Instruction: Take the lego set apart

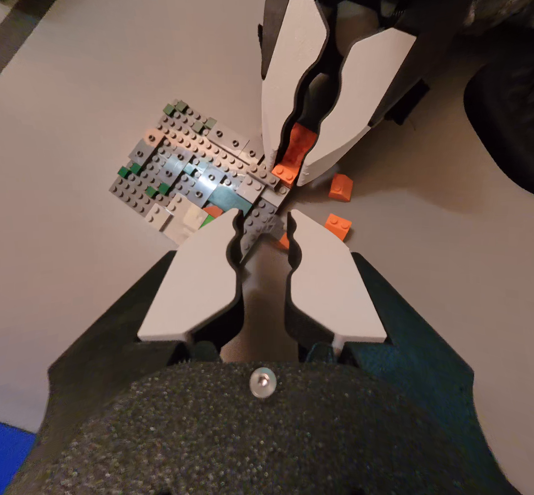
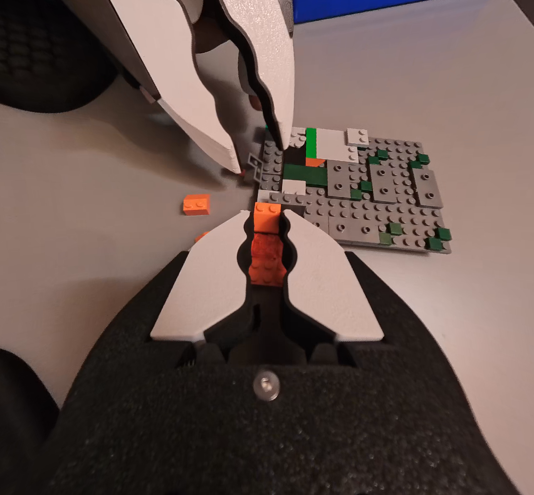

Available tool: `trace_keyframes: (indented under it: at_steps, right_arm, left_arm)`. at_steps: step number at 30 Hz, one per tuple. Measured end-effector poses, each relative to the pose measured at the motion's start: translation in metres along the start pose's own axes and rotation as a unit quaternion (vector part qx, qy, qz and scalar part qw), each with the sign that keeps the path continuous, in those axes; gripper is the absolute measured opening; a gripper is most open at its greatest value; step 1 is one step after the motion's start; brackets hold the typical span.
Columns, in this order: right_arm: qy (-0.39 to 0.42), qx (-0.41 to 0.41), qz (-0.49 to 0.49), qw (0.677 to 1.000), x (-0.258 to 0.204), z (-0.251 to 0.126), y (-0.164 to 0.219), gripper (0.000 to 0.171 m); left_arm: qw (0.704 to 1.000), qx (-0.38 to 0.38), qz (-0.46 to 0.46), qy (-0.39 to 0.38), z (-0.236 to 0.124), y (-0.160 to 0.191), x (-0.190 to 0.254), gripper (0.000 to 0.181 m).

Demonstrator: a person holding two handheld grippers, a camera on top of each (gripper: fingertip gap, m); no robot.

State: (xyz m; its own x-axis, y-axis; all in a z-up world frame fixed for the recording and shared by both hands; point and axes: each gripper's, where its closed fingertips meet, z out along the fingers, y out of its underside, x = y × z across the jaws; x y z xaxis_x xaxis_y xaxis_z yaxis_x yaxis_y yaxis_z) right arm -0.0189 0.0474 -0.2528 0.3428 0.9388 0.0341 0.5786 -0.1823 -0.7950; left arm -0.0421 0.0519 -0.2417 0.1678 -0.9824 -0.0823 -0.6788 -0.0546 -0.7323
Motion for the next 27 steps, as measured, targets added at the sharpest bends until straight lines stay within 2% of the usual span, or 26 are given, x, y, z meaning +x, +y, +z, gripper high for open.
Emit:
trace_keyframes:
  at_steps: [2,5,14,23,26,27]
  right_arm:
    - [0.003,-0.001,-0.004,1.000,-0.001,0.001,-0.002,0.016]
    - [0.001,0.007,0.018,1.000,-0.002,0.001,-0.008,0.016]
    - [-0.056,0.062,0.187,0.979,0.002,-0.013,-0.028,0.016]
    - [-0.116,0.103,0.313,0.937,0.006,-0.019,-0.033,0.016]
    - [-0.135,0.169,0.368,0.904,0.023,-0.039,-0.047,0.016]
    - [-0.098,0.159,0.345,0.920,0.031,-0.044,-0.041,0.016]
  left_arm:
    - [0.999,0.007,0.031,0.002,0.000,-0.004,0.006,0.029]
    - [0.992,-0.013,0.121,-0.040,0.006,-0.003,0.008,0.030]
    - [0.956,0.002,0.253,-0.149,0.004,-0.018,-0.002,0.013]
    - [0.945,0.015,0.281,-0.169,0.000,-0.024,-0.004,0.011]
    - [0.940,-0.021,0.296,-0.169,0.008,-0.007,-0.006,0.011]
    - [0.932,-0.012,0.312,-0.183,0.006,-0.006,-0.008,0.011]
